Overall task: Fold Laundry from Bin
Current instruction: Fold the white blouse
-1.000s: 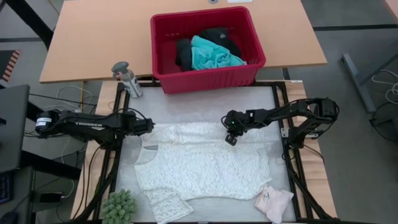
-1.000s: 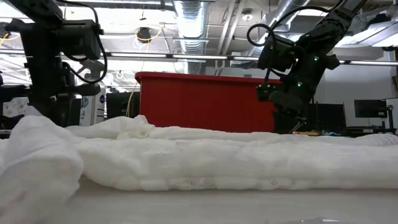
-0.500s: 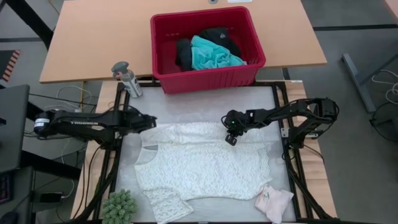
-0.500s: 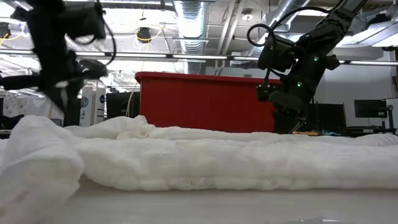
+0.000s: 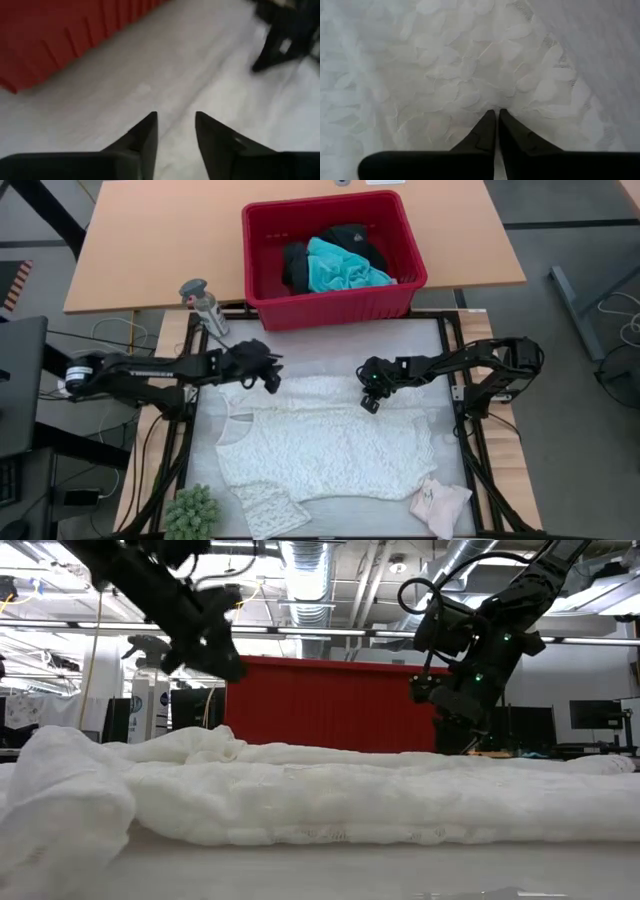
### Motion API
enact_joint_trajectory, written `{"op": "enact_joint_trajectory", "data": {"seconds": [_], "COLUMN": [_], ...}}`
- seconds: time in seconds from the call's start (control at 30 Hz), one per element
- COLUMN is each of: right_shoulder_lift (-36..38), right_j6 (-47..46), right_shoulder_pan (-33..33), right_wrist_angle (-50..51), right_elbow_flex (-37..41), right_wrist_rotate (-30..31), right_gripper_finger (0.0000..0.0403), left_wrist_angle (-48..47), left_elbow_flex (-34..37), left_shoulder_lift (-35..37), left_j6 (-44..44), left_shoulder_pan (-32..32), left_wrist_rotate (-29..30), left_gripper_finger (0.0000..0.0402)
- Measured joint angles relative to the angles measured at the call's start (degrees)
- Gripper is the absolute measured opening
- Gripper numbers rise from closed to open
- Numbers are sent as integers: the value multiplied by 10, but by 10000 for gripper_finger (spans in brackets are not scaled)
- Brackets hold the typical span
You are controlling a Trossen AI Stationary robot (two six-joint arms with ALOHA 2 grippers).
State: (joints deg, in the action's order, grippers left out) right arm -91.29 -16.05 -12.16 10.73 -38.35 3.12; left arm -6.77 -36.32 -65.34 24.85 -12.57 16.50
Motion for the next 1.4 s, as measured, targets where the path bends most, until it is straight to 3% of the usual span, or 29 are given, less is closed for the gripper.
{"op": "enact_joint_trajectory", "data": {"seconds": [0.2, 0.37, 0.57, 0.83, 1.1, 1.4], "right_shoulder_lift": [0, 0, 0, 0, 0, 0], "right_j6": [1, 0, 0, 0, 0, 0], "right_shoulder_pan": [0, 0, 0, 0, 0, 0], "right_wrist_angle": [-1, -1, -1, -3, -4, -6], "right_elbow_flex": [0, 0, 0, 0, 0, -1], "right_wrist_rotate": [-2, -3, -3, -3, -3, -3], "right_gripper_finger": [57, 57, 57, 57, 57, 57], "left_wrist_angle": [-2, -21, -75, -68, -71, -75], "left_elbow_flex": [0, 0, 1, 1, 0, 1], "left_shoulder_lift": [-60, -81, -82, -82, -98, -119], "left_j6": [-93, -131, -189, -220, -221, -221], "left_shoulder_pan": [-53, -82, -88, -91, -99, -102], "left_wrist_rotate": [-112, -203, -192, -253, -253, -305], "left_gripper_finger": [194, 217, 220, 220, 220, 211]}}
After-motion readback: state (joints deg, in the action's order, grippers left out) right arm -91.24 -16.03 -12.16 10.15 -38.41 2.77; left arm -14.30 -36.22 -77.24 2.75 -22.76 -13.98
